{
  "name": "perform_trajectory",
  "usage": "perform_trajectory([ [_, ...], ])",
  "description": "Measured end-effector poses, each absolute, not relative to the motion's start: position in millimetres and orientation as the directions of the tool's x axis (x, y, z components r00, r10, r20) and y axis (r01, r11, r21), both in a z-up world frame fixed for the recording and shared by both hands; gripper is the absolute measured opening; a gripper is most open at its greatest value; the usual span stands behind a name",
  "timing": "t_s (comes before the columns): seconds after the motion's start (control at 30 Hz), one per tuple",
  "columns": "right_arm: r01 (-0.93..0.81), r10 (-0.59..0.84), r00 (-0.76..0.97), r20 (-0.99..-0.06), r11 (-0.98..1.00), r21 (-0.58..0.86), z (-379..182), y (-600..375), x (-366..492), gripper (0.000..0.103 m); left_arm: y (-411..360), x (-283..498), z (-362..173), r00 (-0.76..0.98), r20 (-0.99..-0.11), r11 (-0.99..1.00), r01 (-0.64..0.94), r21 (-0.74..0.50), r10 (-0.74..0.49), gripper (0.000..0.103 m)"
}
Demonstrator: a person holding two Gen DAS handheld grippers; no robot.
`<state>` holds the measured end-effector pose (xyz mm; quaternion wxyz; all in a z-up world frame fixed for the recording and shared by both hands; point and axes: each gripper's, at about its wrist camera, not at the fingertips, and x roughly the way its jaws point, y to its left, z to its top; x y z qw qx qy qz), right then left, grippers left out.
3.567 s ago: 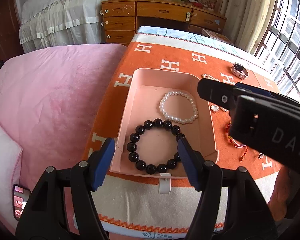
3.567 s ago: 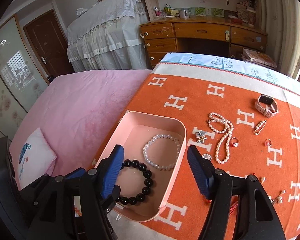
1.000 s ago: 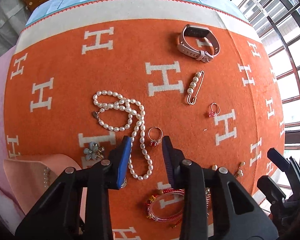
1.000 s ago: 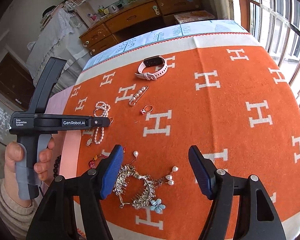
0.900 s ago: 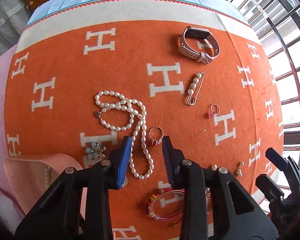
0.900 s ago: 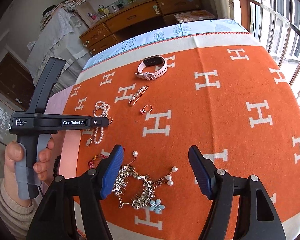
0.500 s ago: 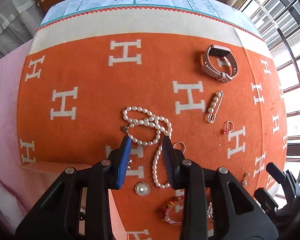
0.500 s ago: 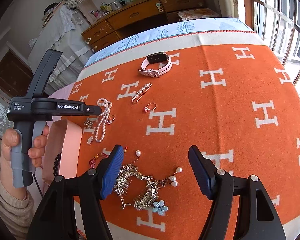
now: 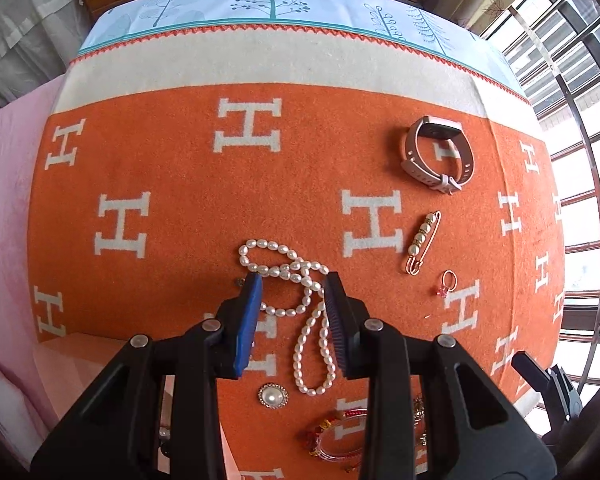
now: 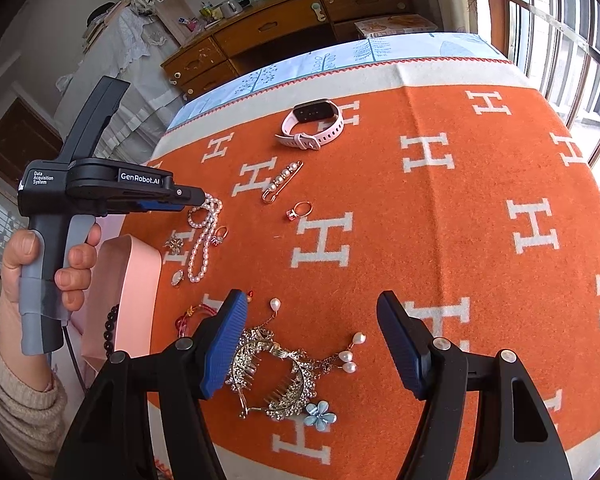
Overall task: Organize jewelry
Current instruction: 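Grasp the long pearl necklace with the left tool and lift it, then lower pearl necklace into pink box with left tool while right tool grasps red bracelet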
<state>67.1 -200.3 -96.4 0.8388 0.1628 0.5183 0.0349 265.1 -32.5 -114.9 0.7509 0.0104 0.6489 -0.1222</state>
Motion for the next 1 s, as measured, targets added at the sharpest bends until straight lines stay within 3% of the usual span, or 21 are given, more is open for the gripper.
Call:
perform_trajectory([
  [0.33, 0.105, 0.235, 0.457, -0.858, 0.943, 0.315, -100.7, -200.0, 66.2, 0.069, -47.3, 265.5, -133.2, 0.072, -0.978, 0.971, 0.155, -0.18, -0.193, 0.029],
  [0.6, 0.113, 0.248, 0.451, -0.857, 0.937, 0.33, -107.0, -205.6, 67.3, 0.069, -63.8, 267.7, -137.2, 0.117, -0.983, 0.98, 0.154, -0.122, -0.141, 0.029],
  [0.63, 0.114, 0.248, 0.45, -0.858, 0.937, 0.331, -107.9, -206.0, 67.2, 0.069, -69.4, 269.7, -138.7, 0.129, -0.982, 0.981, 0.158, -0.114, -0.135, 0.024],
  [0.67, 0.116, 0.249, 0.449, -0.858, 0.936, 0.333, -108.7, -206.8, 67.2, 0.069, -70.0, 269.1, -138.5, 0.146, -0.981, 0.983, 0.155, -0.102, -0.125, 0.006],
  [1.0, 0.096, 0.268, 0.451, -0.851, 0.934, 0.345, -108.4, -204.0, 63.2, 0.069, -42.6, 254.5, -109.3, 0.26, -0.948, 0.981, 0.102, -0.162, -0.183, 0.006],
])
